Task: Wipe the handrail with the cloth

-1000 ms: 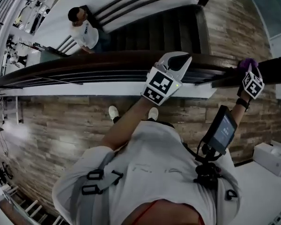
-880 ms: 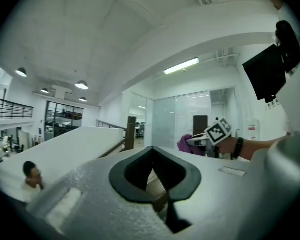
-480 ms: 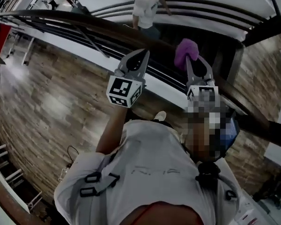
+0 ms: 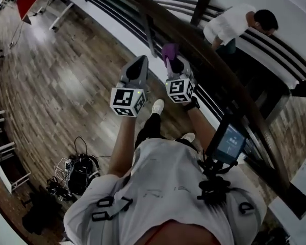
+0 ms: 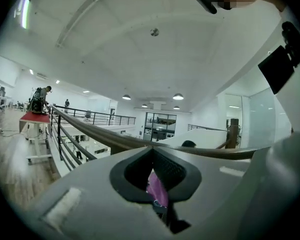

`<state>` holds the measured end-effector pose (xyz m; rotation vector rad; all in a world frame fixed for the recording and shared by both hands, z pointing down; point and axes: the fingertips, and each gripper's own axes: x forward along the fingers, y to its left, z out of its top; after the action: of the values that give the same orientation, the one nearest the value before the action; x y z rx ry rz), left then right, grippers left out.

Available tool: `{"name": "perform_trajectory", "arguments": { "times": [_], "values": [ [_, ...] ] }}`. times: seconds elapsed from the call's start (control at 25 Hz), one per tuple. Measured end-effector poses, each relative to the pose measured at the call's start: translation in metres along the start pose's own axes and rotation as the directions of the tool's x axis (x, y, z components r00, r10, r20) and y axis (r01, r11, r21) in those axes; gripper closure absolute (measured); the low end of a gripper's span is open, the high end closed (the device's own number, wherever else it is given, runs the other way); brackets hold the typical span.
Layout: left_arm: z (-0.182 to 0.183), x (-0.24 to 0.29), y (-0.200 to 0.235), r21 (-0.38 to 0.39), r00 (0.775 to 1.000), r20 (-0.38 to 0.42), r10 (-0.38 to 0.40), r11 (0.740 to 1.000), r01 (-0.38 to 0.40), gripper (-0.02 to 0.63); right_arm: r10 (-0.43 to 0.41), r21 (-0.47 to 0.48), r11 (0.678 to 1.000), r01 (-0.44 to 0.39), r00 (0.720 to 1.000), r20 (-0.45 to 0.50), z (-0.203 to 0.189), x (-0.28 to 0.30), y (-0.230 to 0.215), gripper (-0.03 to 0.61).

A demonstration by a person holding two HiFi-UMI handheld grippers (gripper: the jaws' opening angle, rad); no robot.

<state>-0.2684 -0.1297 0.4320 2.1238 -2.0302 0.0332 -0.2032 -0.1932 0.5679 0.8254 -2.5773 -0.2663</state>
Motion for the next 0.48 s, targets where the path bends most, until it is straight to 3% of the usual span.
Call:
{"name": "perform_trajectory", "arguments": {
  "times": [0.28,0.48],
  "values": [
    [-0.042,0.021,0.087,-0.029,0.998,-0.061,0.014,0.999,-0.016,0.614,-0.070,-0.053,0.997,0.063,0.987,-0.148,-0.030,0.200,0.015,0.520],
    [-0.062,0.028,0.095,-0.033,0.994,-0.105,-0.002,0.999,-0.001,0.614,-0.067,-0.092,0.995,0.044,0.962,-0.264,-0.057,0.244,0.014,0.520]
  ]
}}
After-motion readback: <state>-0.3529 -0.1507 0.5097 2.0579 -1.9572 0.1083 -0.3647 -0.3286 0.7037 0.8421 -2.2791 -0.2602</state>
